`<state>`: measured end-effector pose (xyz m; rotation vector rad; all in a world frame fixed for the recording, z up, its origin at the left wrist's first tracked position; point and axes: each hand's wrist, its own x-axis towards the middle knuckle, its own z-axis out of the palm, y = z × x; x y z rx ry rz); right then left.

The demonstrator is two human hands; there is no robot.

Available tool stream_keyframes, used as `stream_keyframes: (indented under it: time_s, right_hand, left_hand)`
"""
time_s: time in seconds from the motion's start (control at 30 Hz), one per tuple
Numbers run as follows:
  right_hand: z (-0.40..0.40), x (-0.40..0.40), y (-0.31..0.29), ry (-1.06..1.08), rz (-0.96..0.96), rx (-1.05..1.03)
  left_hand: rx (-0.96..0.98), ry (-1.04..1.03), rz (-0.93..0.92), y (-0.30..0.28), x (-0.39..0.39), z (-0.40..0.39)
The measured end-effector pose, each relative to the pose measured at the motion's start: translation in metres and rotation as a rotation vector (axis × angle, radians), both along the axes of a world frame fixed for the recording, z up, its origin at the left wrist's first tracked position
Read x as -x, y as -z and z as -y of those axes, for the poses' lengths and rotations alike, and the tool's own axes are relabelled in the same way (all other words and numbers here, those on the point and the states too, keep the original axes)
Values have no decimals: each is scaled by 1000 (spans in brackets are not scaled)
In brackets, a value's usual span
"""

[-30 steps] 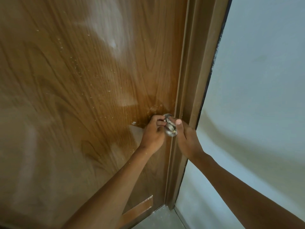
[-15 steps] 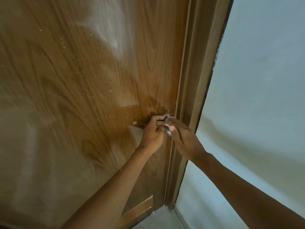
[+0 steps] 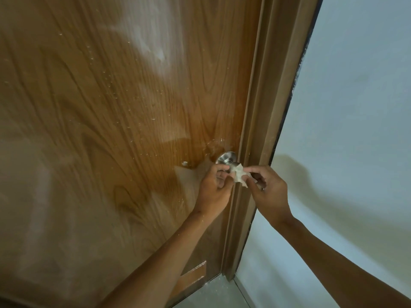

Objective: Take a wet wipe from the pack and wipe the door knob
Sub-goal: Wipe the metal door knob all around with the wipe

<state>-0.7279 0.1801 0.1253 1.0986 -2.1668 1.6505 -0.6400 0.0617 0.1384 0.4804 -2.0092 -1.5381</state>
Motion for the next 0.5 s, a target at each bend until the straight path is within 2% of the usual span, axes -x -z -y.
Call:
stream_keyframes:
  time_s: [0.13, 0.27, 0.37, 0.5]
  right_hand:
    - [3, -11, -1, -45, 131, 23]
    - [1, -7, 0, -65, 248, 49]
    - [-1, -5, 2, -53, 243, 26]
    - [-3, -2, 0, -31, 319, 57]
  left_hand:
    - [-115, 75, 20, 3, 1, -10]
    - [-454, 46, -15, 3, -1, -6]
    - [-466, 72, 36, 3, -4, -3]
    - [-439, 231, 131, -1, -11, 0]
